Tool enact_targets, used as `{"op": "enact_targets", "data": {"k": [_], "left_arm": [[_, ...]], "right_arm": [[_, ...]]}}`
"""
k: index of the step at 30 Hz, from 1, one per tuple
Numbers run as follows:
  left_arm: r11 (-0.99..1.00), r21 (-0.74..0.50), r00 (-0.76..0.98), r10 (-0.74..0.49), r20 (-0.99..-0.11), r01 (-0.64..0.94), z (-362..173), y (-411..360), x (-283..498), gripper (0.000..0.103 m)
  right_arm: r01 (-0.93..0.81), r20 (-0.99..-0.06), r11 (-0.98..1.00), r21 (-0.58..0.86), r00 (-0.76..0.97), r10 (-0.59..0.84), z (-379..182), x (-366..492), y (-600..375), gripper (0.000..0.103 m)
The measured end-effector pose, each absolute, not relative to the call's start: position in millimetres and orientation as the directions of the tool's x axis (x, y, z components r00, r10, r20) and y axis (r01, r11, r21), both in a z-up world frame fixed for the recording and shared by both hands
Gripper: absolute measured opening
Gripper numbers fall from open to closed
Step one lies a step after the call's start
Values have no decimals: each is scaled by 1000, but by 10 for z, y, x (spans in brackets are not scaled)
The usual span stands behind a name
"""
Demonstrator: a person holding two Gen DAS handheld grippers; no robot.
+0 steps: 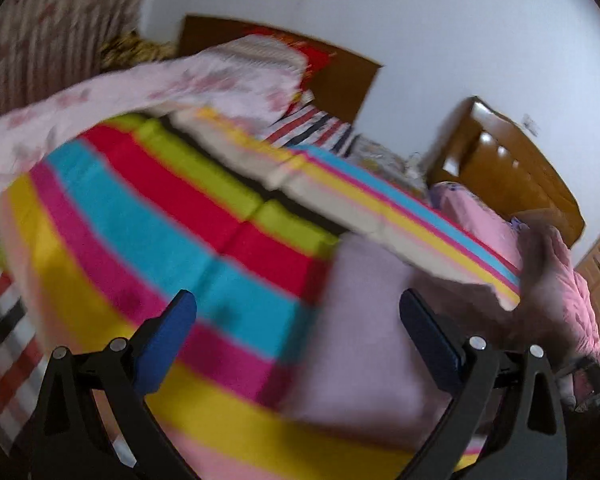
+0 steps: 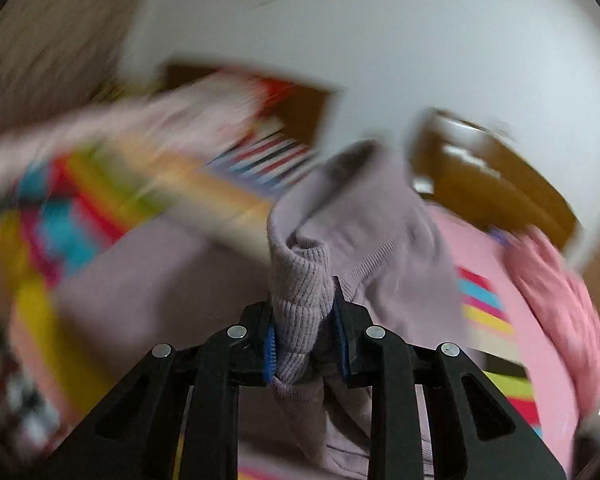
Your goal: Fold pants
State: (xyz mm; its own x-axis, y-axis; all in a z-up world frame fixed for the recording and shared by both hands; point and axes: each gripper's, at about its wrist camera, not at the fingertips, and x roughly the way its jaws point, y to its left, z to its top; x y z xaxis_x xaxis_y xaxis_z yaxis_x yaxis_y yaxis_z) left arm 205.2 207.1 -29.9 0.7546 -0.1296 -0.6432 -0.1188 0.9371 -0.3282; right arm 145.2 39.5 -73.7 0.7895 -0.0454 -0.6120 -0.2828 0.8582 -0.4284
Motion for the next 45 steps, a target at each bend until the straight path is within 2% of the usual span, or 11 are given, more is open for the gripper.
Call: {"op": "enact_targets", "data": {"k": [1,3,6,10,13,17,27,30,36,41,45], "left_arm": [[936,-325,741,-125,-660,-132,-352,2133,1983,101],[941,-311,725,-119,-679,-136,-434,2189,1871,101],[943,-317,704,-158,-693,-100,-527,2220,1757,101],[917,-399,681,-285,-674,-11,-539,2072,1812,101],[843,-526,634,-468,-615,113,-454,1840,1889,101],[749,-626,509,-635,-582,218,-489,1416,2012,101],[778,-594,383,-622,-683,204,-800,833,2273,77],[790,-586,387,-605,-696,181,-809,798,2345,58],[767,-631,385,-621,-683,118,-889,843,2421,56],[763,-635,401,-622,-673,117,-910,804,2399,76],[862,-484,442,-496,-747,149,-846,596,2363,54]], "right_arm": [[-341,-638,807,-483,767,-58,-1032,1436,613,25],[-255,-501,717,-649,853,-150,-1217,1284,797,28],[-270,-482,691,-670,867,-129,-1202,1212,752,33],[-364,-496,771,-522,865,73,-811,890,425,62],[-331,-438,888,-318,882,172,-419,559,-186,66],[-155,-421,947,-280,907,24,-359,380,-812,73],[49,-513,999,17,858,-34,-610,258,-1894,74],[43,-514,997,65,858,-4,-699,306,-1930,76],[7,-550,999,-32,835,-24,-910,414,-1807,79],[44,-565,998,-45,823,-62,-998,462,-1802,79],[16,-566,997,-76,823,-56,-1013,578,-1683,79]]}}
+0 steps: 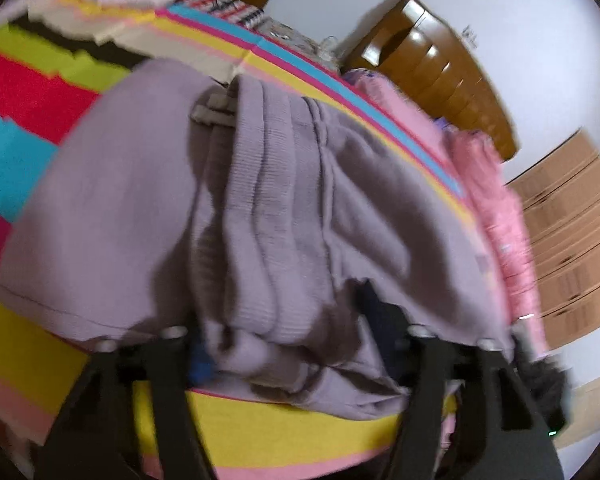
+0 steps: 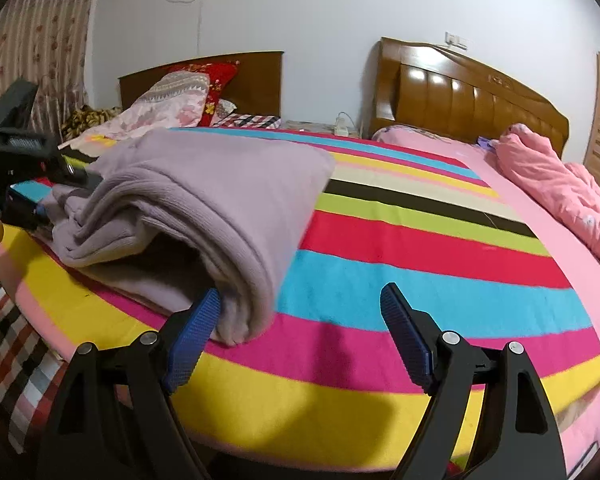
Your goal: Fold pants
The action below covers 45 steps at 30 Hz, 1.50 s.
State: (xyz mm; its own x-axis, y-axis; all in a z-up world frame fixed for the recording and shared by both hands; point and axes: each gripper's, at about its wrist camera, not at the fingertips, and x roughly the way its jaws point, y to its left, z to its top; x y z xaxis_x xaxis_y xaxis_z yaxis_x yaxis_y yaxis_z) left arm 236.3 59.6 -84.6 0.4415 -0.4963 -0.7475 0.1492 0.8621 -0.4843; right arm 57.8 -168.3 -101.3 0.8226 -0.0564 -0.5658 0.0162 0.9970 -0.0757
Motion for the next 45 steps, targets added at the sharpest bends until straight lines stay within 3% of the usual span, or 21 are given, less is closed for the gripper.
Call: {"op": "enact_targets", "data": {"k": [3,6,12,16,19,21,24,26,32,36,38,39,42,45], "left_arm": [[848,-505,439,-519,-734,158,-836,606,2343,44],[829,-533,443,-547,-710,169,-804,643,2330,32],[809,-533,457,-582,-672,247,-566,594,2285,27],[735,-574,459,-676,-577,360,-5,768,2444,27],[727,-579,531,-676,-511,369,270,1201,2472,27],[755,-577,525,-642,-558,310,30,1528,2516,27],[800,-578,459,-578,-675,157,-791,1798,2607,27],[694,-703,501,-669,-549,156,-1093,1999,2513,27],[771,-616,553,-587,-592,159,-832,1823,2423,27],[818,-518,604,-549,-577,249,-468,1714,2286,27],[848,-484,567,-512,-645,215,-670,1708,2330,27],[846,-499,544,-513,-665,188,-816,1743,2357,29],[779,-607,556,-579,-597,160,-944,1929,2285,36],[827,-545,586,-511,-629,136,-835,1892,2249,49]], "right_arm": [[7,-566,991,-134,820,-82,-1027,645,-1540,80],[55,-589,966,-251,784,-198,-1142,765,-1407,80],[102,-566,947,-305,781,-266,-1187,773,-1376,86],[111,-557,916,-385,764,-327,-1158,788,-1318,86],[85,-553,907,-412,768,-323,-1152,769,-1275,86],[85,-559,909,-408,763,-323,-1181,776,-1229,86],[87,-539,902,-423,776,-328,-1206,776,-1204,87],[78,-536,895,-439,776,-331,-1200,778,-1192,88],[62,-552,893,-446,766,-329,-1165,805,-1180,88],[63,-542,886,-459,771,-336,-1169,789,-1145,88],[72,-541,900,-431,777,-322,-1181,775,-1168,89],[67,-548,907,-415,778,-308,-1180,775,-1188,89],[18,-552,904,-428,787,-277,-1153,766,-1184,89],[-66,-561,896,-438,799,-216,-1089,703,-1197,89]]}}
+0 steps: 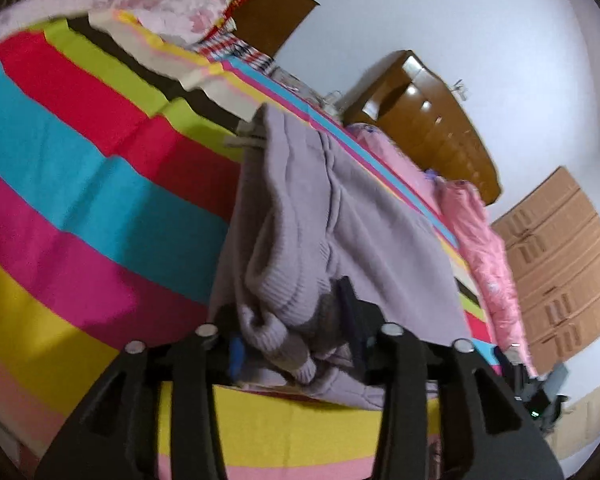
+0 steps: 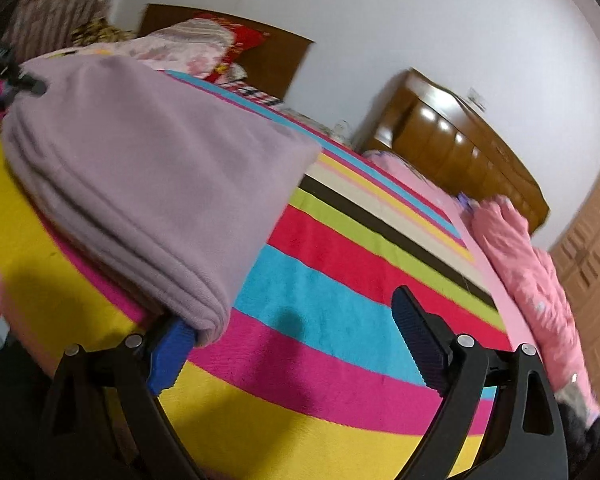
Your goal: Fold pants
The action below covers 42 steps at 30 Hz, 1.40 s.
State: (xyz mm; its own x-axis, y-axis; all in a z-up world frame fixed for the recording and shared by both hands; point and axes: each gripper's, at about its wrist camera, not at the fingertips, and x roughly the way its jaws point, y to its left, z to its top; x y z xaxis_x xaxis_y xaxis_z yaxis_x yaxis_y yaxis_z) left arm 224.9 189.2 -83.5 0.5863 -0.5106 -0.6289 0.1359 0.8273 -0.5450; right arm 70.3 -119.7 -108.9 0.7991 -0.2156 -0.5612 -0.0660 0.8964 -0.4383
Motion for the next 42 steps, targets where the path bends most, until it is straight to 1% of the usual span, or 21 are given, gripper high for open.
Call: {"op": "enact_targets", "data": {"k": [1,2,4,5,7,9,11,13,14,16,17,18,20,21,23,28,31,34,37,39,42], "left_arm": [[859,-498,610,-458,-647,117,-753,1870,2208,53],[895,-437,654,-382,-653,86,-642,1849,2142,57],[938,-343,731,-271,-626,53,-396,1828,1993,57],[942,-330,755,-264,-600,67,-270,1798,1934,59],[934,-328,782,-311,-541,144,-6,1656,1864,63],[928,-292,775,-356,-523,230,122,1415,1911,70],[926,-249,753,-376,-540,283,118,1148,2041,70],[912,-254,682,-410,-605,323,-33,958,2225,70],[907,-275,642,-421,-640,321,-138,923,2303,70],[912,-287,556,-406,-725,292,-422,922,2363,69],[919,-271,538,-389,-748,288,-549,958,2345,58],[917,-262,540,-390,-746,301,-621,1030,2250,54],[884,-347,510,-464,-724,312,-665,1200,2170,54],[872,-385,500,-489,-715,302,-679,1274,2185,50],[874,-385,498,-486,-719,296,-710,1332,2234,40],[884,-363,517,-466,-718,294,-737,1260,2228,40],[893,-336,533,-449,-717,300,-703,1200,2186,40],[893,-335,537,-449,-714,301,-716,1198,2177,40],[894,-334,540,-447,-713,298,-716,1202,2178,40],[896,-325,543,-442,-714,302,-711,1195,2164,40],[895,-326,546,-444,-710,305,-718,1204,2150,40]], "right_arm": [[-91,-568,900,-427,801,-188,-1065,661,-1195,88],[-173,-597,919,-354,798,-80,-997,583,-1241,88],[-276,-624,939,-207,776,90,-873,472,-1320,88],[-303,-622,942,-147,769,150,-805,440,-1351,88],[-334,-588,942,-13,765,263,-624,472,-1409,88],[-362,-544,928,88,763,349,-465,665,-1399,88],[-411,-520,894,179,731,441,-362,978,-1285,88],[-467,-551,848,250,652,521,-412,1257,-1104,86],[-473,-574,844,252,629,524,-455,1334,-1024,86],[-532,-665,801,274,497,558,-681,1461,-763,86],[-544,-692,796,264,469,549,-777,1456,-687,86],[-559,-697,802,213,488,525,-857,1388,-630,87],[-583,-681,793,177,509,526,-886,1313,-623,88],[-585,-676,787,194,502,540,-883,1322,-634,88],[-583,-674,781,225,485,557,-887,1338,-645,88],[-597,-692,770,225,459,558,-785,1346,-652,90],[-627,-640,719,299,427,638,-584,1495,-816,90],[-616,-645,744,259,463,608,-450,1783,-884,90],[-619,-674,698,361,344,654,-625,2191,-922,90],[-608,-724,711,353,305,619,-820,2426,-966,88],[-543,-686,735,406,350,638,-656,2536,-1162,88]]}}
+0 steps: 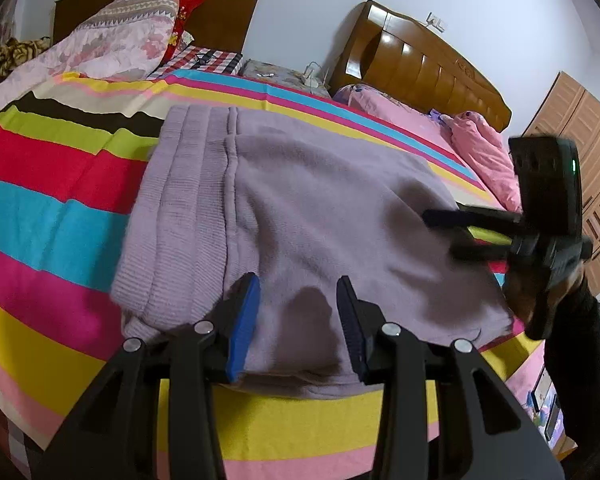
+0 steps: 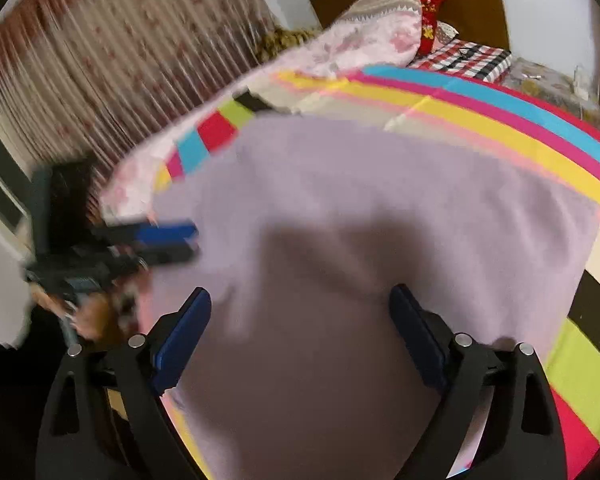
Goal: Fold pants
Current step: 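Open the left tool and release the folded bundle onto the bedspread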
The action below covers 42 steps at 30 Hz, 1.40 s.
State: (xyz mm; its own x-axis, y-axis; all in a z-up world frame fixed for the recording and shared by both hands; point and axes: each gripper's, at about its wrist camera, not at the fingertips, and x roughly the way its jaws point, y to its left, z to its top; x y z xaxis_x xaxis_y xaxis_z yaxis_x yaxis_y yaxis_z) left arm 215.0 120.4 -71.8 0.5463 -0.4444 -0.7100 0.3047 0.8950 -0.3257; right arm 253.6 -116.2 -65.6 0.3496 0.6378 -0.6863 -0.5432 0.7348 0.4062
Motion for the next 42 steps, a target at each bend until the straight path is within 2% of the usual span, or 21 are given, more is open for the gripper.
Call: {"op": "enact_targets", "data": {"k": [3,4,6,8,10,14,17,19,21,23,26,28,31,34,37,39,40,42], "left_arm": [[888,-346,548,-459,-699,302,-727,1231,2155,40],[886,-351,548,-463,-697,302,-730,1239,2164,40],[887,-347,548,-462,-698,305,-724,1220,2157,40],[886,-345,547,-462,-698,308,-727,1224,2155,40],[885,-346,549,-464,-695,311,-729,1223,2141,40],[886,-349,555,-463,-691,305,-735,1226,2134,40],[891,-334,557,-454,-695,308,-738,1205,2132,40],[889,-335,559,-457,-692,311,-740,1205,2124,40],[887,-337,564,-461,-685,315,-744,1209,2106,40],[888,-332,570,-459,-682,317,-748,1209,2097,40],[891,-322,573,-452,-684,319,-748,1196,2089,40],[891,-323,573,-452,-683,318,-746,1198,2079,40],[898,-307,580,-439,-686,316,-742,1180,2055,40],[911,-256,589,-405,-699,322,-734,1110,2036,40],[918,-230,595,-386,-705,324,-729,1068,2024,40],[916,-236,597,-391,-700,324,-730,1077,2023,40],[915,-239,597,-394,-699,324,-730,1081,2027,40],[914,-244,595,-398,-698,325,-729,1096,2039,40]], "right_arm": [[-529,-584,718,453,432,687,-411,2637,-1406,89],[-511,-579,717,474,433,691,-406,2703,-1452,89],[-477,-660,774,416,427,618,-546,2935,-1465,89],[-392,-769,862,320,424,479,-811,3230,-1539,89],[-364,-734,852,376,444,513,-816,3380,-1656,85],[-269,-671,858,437,539,510,-682,3532,-1818,89],[-197,-735,888,415,502,455,-837,3642,-1824,89],[-175,-736,919,354,554,389,-724,3594,-1737,89],[-218,-704,930,294,609,366,-542,3472,-1524,89],[-326,-679,904,276,599,423,-434,3336,-1261,89],[-497,-732,855,149,526,434,-439,3186,-534,89],[-553,-758,827,103,495,425,-511,3163,-232,89],[-542,-801,839,46,481,355,-716,3304,35,89],[-469,-812,871,144,448,375,-803,3575,-16,93],[-359,-784,904,231,482,391,-684,3693,-262,94],[-385,-762,882,272,474,442,-633,3603,-242,95],[-408,-765,875,261,466,446,-645,3554,-198,95],[-462,-815,878,127,456,358,-779,3431,-54,95]]}}
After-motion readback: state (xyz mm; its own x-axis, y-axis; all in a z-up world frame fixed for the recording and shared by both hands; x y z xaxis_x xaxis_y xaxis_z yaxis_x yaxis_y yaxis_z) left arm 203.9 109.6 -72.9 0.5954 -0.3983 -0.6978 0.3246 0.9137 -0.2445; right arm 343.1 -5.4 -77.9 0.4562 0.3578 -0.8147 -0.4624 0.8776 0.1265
